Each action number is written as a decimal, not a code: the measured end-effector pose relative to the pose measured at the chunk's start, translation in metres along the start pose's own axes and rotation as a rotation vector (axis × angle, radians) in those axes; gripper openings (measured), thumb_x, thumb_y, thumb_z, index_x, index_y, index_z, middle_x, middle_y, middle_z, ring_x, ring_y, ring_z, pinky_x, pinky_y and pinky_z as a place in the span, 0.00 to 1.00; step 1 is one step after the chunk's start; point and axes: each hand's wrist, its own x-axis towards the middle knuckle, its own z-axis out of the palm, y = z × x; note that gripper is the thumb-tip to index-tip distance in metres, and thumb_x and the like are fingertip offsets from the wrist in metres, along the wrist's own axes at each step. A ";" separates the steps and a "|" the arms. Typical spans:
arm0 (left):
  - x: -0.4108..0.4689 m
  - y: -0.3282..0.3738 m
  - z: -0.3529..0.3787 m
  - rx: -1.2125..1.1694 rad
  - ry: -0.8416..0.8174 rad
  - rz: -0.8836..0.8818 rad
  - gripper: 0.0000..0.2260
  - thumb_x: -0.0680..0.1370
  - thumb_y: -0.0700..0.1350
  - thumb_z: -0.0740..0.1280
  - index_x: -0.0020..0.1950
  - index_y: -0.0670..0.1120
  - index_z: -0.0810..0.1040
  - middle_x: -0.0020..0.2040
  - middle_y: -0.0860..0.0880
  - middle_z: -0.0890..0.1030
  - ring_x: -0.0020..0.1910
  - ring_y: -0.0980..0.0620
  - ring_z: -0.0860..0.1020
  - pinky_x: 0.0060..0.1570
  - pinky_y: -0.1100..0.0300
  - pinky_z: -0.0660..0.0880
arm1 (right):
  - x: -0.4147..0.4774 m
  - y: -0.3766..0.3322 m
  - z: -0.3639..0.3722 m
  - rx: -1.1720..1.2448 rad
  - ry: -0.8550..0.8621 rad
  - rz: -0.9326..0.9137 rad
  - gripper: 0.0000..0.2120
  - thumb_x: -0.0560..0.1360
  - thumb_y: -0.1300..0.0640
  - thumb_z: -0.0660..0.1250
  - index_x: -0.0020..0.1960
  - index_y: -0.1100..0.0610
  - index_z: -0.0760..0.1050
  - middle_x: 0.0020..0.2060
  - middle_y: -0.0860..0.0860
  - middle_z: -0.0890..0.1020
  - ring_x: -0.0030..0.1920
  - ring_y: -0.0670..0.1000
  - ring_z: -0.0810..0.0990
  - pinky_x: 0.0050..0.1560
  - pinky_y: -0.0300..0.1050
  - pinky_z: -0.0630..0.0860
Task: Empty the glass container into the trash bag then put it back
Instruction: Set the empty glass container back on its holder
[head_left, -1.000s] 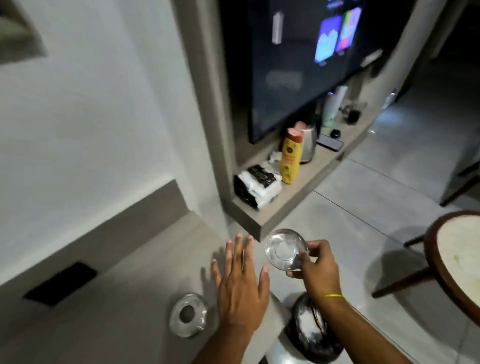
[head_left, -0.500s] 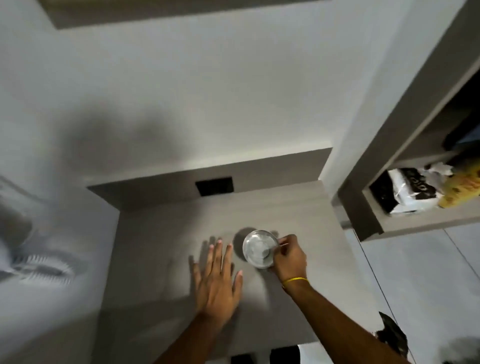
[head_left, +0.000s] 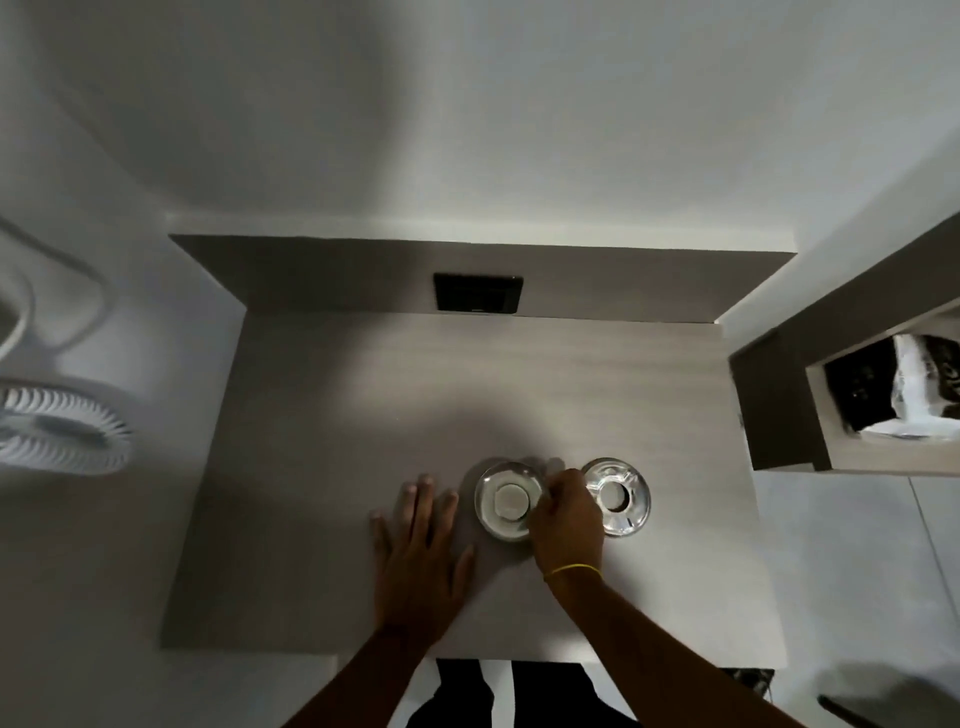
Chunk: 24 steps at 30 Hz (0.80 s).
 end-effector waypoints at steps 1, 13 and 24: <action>0.000 -0.001 0.001 0.000 0.005 0.000 0.34 0.82 0.63 0.61 0.84 0.47 0.67 0.87 0.40 0.61 0.86 0.37 0.59 0.77 0.25 0.56 | 0.000 -0.001 0.000 -0.016 -0.016 0.001 0.05 0.76 0.63 0.67 0.47 0.56 0.73 0.43 0.58 0.85 0.47 0.64 0.83 0.44 0.49 0.71; -0.001 -0.002 0.006 -0.014 0.065 -0.014 0.34 0.81 0.63 0.62 0.84 0.48 0.68 0.87 0.41 0.62 0.86 0.38 0.59 0.76 0.25 0.58 | 0.022 0.009 -0.054 -0.455 0.072 -0.342 0.23 0.70 0.49 0.65 0.62 0.57 0.80 0.57 0.59 0.81 0.55 0.65 0.78 0.52 0.58 0.79; -0.001 -0.001 0.010 -0.020 0.041 -0.041 0.35 0.82 0.63 0.60 0.87 0.50 0.62 0.89 0.42 0.57 0.88 0.40 0.53 0.79 0.27 0.54 | 0.038 0.015 -0.067 -0.761 -0.154 -0.247 0.43 0.67 0.43 0.76 0.77 0.49 0.64 0.68 0.58 0.69 0.63 0.68 0.71 0.54 0.66 0.83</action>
